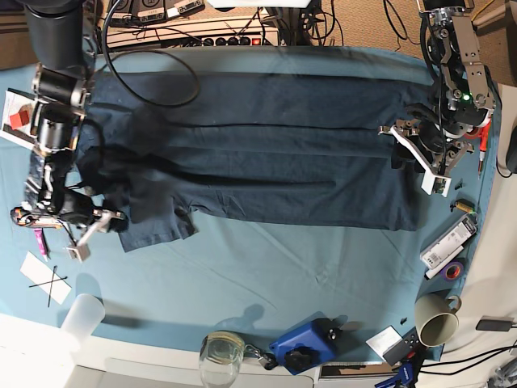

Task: Fold the T-shirt properly
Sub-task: 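Fold the grasped side edge inward with the right gripper toward the left gripper, then grasp both ends of the shirt strip with the left and right grippers, then lift both strip ends and pull them back toward the robot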

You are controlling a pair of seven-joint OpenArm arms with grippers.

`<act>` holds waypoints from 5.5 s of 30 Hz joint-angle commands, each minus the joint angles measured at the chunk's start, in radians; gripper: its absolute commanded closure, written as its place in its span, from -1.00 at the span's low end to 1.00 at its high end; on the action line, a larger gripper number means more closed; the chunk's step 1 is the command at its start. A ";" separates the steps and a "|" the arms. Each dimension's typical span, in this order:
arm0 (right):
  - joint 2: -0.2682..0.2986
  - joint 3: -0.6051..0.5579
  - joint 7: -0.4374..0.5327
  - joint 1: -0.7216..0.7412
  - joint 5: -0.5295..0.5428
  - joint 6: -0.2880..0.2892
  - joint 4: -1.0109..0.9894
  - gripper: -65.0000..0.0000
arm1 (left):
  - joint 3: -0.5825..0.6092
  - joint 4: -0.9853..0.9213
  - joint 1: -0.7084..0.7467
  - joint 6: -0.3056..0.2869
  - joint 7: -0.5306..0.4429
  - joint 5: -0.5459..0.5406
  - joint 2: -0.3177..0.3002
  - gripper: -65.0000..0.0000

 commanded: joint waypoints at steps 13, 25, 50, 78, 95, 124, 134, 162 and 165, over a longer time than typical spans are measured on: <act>-0.022 0.001 -0.061 0.008 0.008 -0.030 -0.002 0.39 | -0.002 0.016 -0.011 0.002 -0.028 -0.007 -0.008 0.11; 0.051 0.003 0.024 0.016 -0.019 0.006 0.006 0.39 | -0.002 0.016 -0.011 0.002 -0.040 -0.007 -0.008 0.11; -0.051 0.003 -0.113 -0.061 0.063 -0.010 0.004 0.39 | -0.002 0.016 -0.011 0.002 -0.082 -0.007 -0.008 0.11; 0.014 0.003 -0.094 -0.061 0.085 0.013 0.006 0.39 | -0.002 -0.637 -0.519 -0.126 -0.069 0.053 -0.061 0.11; 0.016 0.003 -0.070 -0.061 0.055 0.012 0.006 1.00 | -0.002 -0.850 -0.550 -0.189 0.009 -0.055 -0.029 0.72; 0.022 0.090 -0.148 -0.188 0.117 0.007 0.533 1.00 | -0.003 -0.630 -0.550 -0.134 0.275 -0.373 -0.130 1.00; 0.022 0.257 -0.276 -0.331 0.240 0.008 0.739 1.00 | -0.003 -0.594 -0.505 -0.140 0.327 -0.420 -0.130 1.00; 0.016 0.409 -0.307 -0.648 0.350 0.022 0.973 1.00 | -0.051 -0.256 -0.264 -0.178 0.340 -0.472 -0.201 1.00; 0.016 0.409 -0.326 -0.673 0.371 0.022 0.978 1.00 | -0.051 -0.195 -0.208 -0.178 0.339 -0.472 -0.200 1.00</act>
